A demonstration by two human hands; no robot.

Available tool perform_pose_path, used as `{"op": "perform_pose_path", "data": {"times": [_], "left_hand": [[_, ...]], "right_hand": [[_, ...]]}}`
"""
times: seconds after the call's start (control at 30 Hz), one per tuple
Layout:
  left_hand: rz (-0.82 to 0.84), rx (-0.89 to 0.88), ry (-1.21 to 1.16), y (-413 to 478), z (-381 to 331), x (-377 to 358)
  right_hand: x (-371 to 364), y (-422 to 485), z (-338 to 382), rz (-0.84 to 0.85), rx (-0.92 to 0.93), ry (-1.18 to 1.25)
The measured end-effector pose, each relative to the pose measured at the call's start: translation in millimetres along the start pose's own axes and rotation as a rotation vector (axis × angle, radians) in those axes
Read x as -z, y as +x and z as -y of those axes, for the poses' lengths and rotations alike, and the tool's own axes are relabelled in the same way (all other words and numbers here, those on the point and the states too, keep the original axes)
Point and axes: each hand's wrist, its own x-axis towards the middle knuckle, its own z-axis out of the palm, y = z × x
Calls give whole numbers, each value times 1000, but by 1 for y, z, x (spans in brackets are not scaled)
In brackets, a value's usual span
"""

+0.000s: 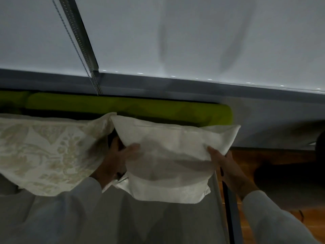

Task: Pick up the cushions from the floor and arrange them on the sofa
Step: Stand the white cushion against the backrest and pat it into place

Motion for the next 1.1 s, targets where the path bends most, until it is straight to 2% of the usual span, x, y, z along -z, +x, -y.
{"op": "perform_pose_path", "data": {"times": [0.2,0.33,0.4,0.5,0.57,0.73,0.8,0.87,0.93,0.97,1.03,1.1], "left_hand": [[-9,-77,142,47,-61,24],[61,-221,652,46,-80,39],[-27,-290,794,47,-89,46],[-174,-308,677,50,-96,51],[-195,-286,648,51,-96,49],[-130,-196,881,53,-91,38],[-149,-244,899,46,-91,31],[-136,-364,912,35,-92,20],[-45,-558,981,22,-92,3],[27,-653,1006,16,-87,-7],[181,-803,1105,2,-62,-33],[302,-892,1322,-7,-25,-57]], "right_hand": [[18,33,60,-111,119,56],[26,39,71,-177,137,-168],[31,39,74,-218,180,-243],[36,43,84,-324,223,-260],[35,46,86,-368,238,-263],[23,46,66,-502,187,-463],[14,35,60,-564,198,-538],[-5,18,52,-590,334,-678],[-31,-4,32,-518,587,-906],[-45,-16,18,-428,688,-1006],[-67,-32,-13,-198,779,-1161],[-74,-33,-36,-61,778,-1270]]}}
